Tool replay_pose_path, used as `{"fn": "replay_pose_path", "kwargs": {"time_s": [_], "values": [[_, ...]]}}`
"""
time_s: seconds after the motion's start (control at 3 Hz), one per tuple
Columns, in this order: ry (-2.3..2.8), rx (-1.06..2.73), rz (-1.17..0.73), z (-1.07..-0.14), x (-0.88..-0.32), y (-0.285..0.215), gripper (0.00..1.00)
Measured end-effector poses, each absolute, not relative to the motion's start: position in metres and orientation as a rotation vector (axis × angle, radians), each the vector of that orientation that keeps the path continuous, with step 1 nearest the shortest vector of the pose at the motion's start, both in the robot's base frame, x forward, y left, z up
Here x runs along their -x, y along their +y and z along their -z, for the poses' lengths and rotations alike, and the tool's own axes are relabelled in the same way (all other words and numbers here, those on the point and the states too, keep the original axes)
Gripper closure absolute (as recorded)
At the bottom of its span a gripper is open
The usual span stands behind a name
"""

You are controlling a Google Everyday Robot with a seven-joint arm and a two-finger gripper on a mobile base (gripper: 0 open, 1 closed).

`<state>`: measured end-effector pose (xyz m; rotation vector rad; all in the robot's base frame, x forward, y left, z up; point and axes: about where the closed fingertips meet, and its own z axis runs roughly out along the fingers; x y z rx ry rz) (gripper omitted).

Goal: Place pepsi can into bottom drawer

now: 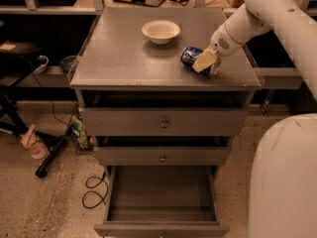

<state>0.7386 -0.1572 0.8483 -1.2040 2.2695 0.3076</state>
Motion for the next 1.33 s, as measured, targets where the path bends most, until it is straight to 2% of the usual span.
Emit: {"fn": "replay_pose_path", "kwargs": {"time_s": [0.33,0.67,1.33], "values": [[2.269,1.204,-0.308,-0.848,-0.739,-0.157,0.93],[2.269,1.205,-0.308,-0.848,-0.739,-0.157,1.00],[2.128,1.304,-0.397,-0.885,-0.725,-0.137,1.00]]}}
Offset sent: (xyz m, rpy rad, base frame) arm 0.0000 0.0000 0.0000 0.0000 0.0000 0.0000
